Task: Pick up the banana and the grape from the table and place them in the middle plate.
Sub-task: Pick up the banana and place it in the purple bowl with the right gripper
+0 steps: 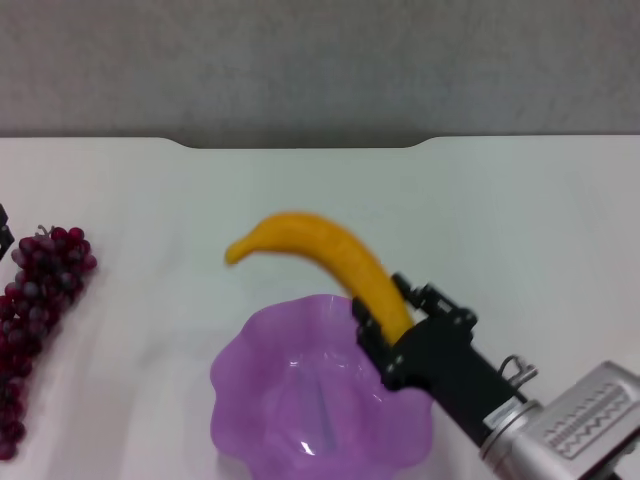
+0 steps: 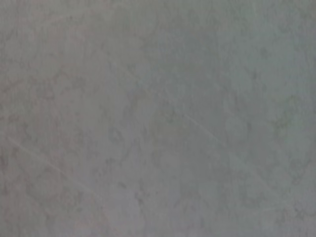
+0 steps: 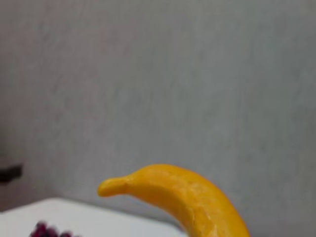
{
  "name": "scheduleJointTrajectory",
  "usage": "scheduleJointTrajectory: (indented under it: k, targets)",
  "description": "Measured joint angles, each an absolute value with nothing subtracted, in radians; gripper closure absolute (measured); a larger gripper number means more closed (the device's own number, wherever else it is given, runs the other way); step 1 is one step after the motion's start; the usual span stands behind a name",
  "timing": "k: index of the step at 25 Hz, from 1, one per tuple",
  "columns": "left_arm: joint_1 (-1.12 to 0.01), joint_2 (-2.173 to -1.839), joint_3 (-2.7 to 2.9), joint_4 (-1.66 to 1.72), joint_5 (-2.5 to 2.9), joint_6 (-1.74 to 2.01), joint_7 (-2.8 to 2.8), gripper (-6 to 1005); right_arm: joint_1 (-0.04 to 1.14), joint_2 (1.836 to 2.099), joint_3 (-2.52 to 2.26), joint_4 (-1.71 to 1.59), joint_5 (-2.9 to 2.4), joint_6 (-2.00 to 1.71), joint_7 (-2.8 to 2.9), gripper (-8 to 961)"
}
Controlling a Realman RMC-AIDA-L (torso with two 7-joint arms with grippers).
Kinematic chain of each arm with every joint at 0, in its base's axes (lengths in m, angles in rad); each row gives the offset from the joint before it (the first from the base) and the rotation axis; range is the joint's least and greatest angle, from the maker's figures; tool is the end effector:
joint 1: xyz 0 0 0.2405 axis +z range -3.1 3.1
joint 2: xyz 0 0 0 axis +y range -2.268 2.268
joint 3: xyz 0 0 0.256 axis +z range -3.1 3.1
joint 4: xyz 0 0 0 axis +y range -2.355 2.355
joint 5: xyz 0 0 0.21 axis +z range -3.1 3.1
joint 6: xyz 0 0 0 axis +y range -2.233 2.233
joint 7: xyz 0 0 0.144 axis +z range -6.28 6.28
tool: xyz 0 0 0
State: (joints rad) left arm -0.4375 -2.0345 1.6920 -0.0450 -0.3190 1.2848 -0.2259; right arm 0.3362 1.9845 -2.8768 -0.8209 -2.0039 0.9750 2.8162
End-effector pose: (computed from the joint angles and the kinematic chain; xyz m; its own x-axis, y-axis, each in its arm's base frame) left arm -0.3740 0.3120 0.0369 0.7541 -0.0578 0.6542 0.6545 -0.0161 -0.7559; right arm 0.2255 0.2579 -0.1196 0.7617 -0.0280 -0.6474 -0.5474 -0.5624 -0.6197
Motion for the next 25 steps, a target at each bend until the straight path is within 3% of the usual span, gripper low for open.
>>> scheduleJointTrajectory:
  k: [10,25]
  targets:
    - [-0.434,-2.034,1.692,-0.05,-0.32,1.315,-0.217,105,0.316,1.964,-2.879,-0.86,-2.042,0.769,2.816,453]
    - [-0.436,-2.034,1.692,-0.051,-0.321,1.325,-0.215,106,0.327,1.974,-2.875,-0.815,-1.999,0.7,2.816,452]
